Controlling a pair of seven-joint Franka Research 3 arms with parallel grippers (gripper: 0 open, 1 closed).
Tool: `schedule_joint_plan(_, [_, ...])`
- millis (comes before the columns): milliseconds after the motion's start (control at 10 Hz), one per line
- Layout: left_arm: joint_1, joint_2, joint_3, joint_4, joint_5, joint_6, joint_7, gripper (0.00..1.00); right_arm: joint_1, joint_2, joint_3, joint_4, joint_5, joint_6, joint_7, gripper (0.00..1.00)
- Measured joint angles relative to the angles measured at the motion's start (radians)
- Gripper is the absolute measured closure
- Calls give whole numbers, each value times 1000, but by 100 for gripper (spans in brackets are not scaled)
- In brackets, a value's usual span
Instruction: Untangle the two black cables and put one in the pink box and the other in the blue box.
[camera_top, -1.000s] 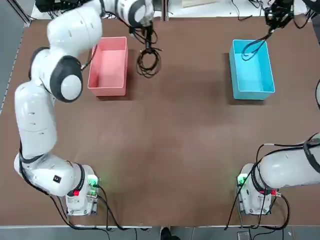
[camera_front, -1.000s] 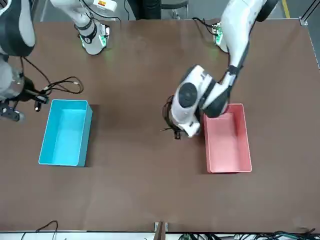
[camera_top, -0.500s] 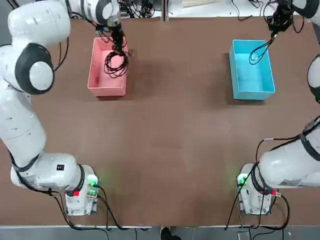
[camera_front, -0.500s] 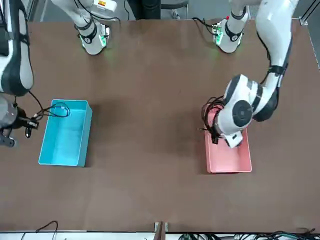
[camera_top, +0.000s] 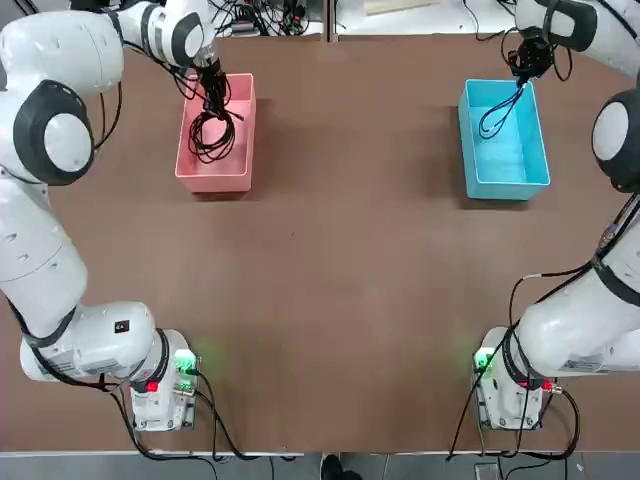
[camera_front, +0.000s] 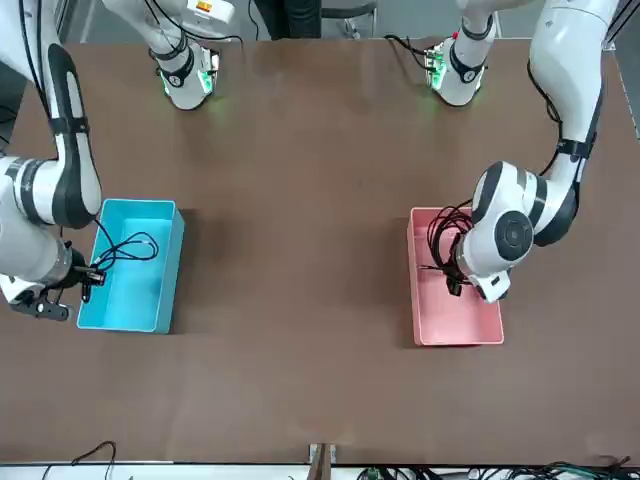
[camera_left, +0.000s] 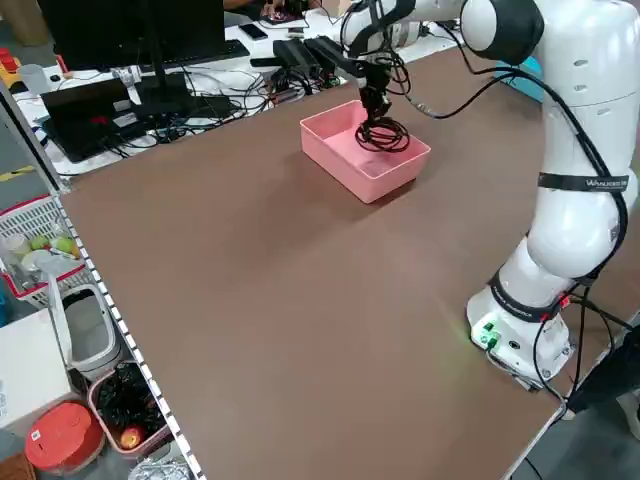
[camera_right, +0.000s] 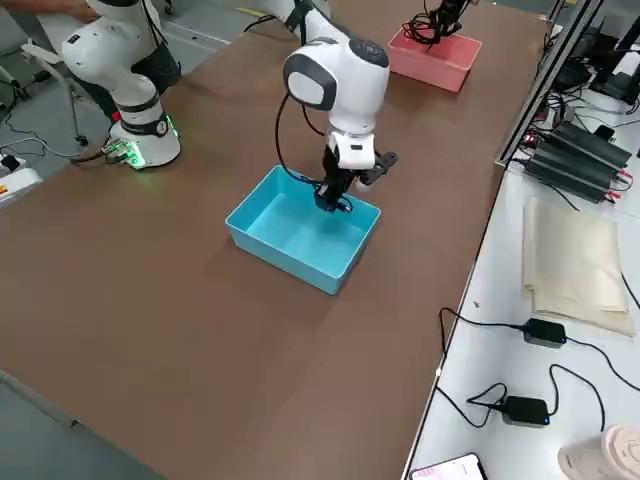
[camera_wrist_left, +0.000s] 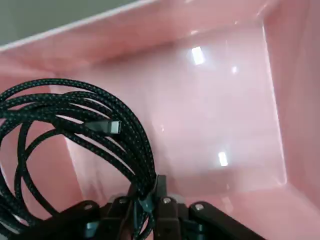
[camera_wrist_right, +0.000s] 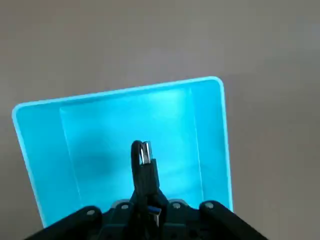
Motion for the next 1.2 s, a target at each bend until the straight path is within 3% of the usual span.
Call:
schedule_joint_plan(200, [1, 20, -1, 0, 3, 32, 14, 84, 10, 15, 2, 0, 0, 16, 0, 93])
schedule_joint_plan(500, [4, 27, -1, 11, 3, 34, 102, 43, 11, 17, 1, 0, 0, 18, 0, 91])
schedule_joint_plan(700, [17, 10, -2, 63, 3, -26, 121, 13, 11, 17, 1, 1, 0, 18, 0, 82])
schedule_joint_plan(800, [20, -16, -3, 106, 3, -98, 140, 1, 11, 17, 2, 1, 0, 19, 0, 68])
schedule_joint_plan(1000, [22, -94, -22, 173, 3, -210, 226, 0, 11, 17, 2, 2, 0, 19, 0, 38])
schedule_joint_plan(1200, [44, -193, -29, 187, -3, -277, 368, 0, 12, 17, 3, 3, 0, 19, 1, 9])
